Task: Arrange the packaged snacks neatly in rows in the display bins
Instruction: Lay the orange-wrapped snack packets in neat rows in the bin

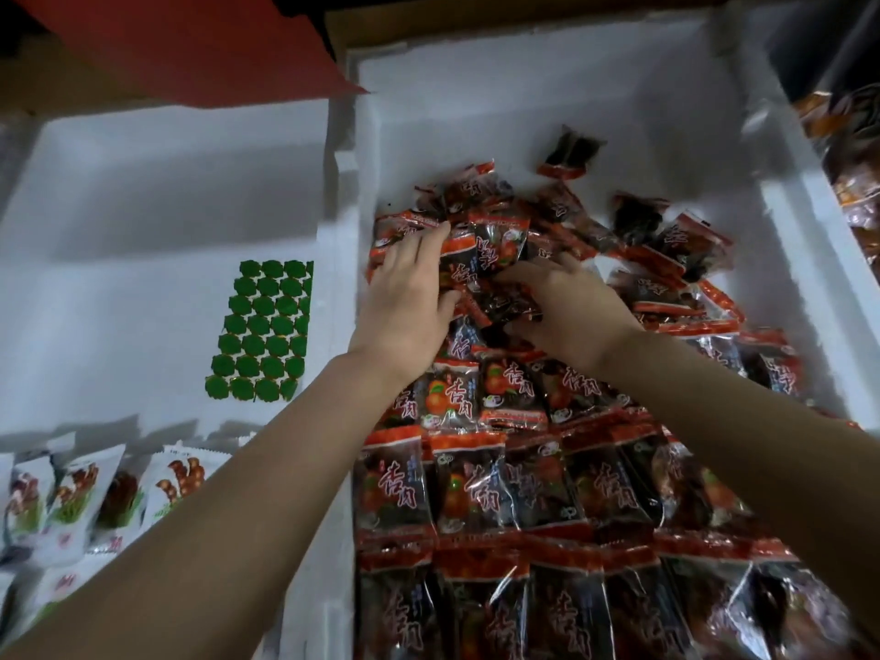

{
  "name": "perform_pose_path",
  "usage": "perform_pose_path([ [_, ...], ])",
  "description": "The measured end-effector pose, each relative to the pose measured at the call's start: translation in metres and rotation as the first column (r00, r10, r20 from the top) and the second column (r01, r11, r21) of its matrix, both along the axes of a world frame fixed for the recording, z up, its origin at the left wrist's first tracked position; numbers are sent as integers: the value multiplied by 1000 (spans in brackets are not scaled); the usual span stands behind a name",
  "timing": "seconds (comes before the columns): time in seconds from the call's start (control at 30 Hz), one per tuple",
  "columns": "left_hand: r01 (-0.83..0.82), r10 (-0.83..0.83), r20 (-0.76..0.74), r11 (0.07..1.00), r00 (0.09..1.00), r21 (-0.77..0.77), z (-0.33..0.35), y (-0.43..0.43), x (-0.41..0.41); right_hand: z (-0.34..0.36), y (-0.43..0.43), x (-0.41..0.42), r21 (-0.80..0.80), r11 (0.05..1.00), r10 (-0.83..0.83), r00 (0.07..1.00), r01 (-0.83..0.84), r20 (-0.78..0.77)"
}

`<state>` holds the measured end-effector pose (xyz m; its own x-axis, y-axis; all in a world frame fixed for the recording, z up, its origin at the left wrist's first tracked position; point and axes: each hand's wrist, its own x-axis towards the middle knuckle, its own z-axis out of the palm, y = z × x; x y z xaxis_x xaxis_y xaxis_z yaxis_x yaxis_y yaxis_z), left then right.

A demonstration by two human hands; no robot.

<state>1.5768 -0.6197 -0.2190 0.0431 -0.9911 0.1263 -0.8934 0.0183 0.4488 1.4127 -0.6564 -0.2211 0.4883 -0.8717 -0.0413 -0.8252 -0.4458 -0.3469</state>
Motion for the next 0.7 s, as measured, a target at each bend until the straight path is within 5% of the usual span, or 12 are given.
perform_pose_path([
  [0.13,-65,73,102,995,992,-76,-7,-20,0,-2,-8,3,-85,996,-28,998,23,-57],
  [0.3,-169,164,-97,984,982,-47,-10,-35,0,-2,-8,1,-189,980,-61,998,59,-7],
  [0.53,-238,188,-297,961,936,-142,2,-29,-3,7,-9,0,-204,965,-113,963,165,246],
  [0.7,-305,180,-505,936,844,-176,21,-4,-13,17,14,-5,-145,970,-87,835,195,543],
])
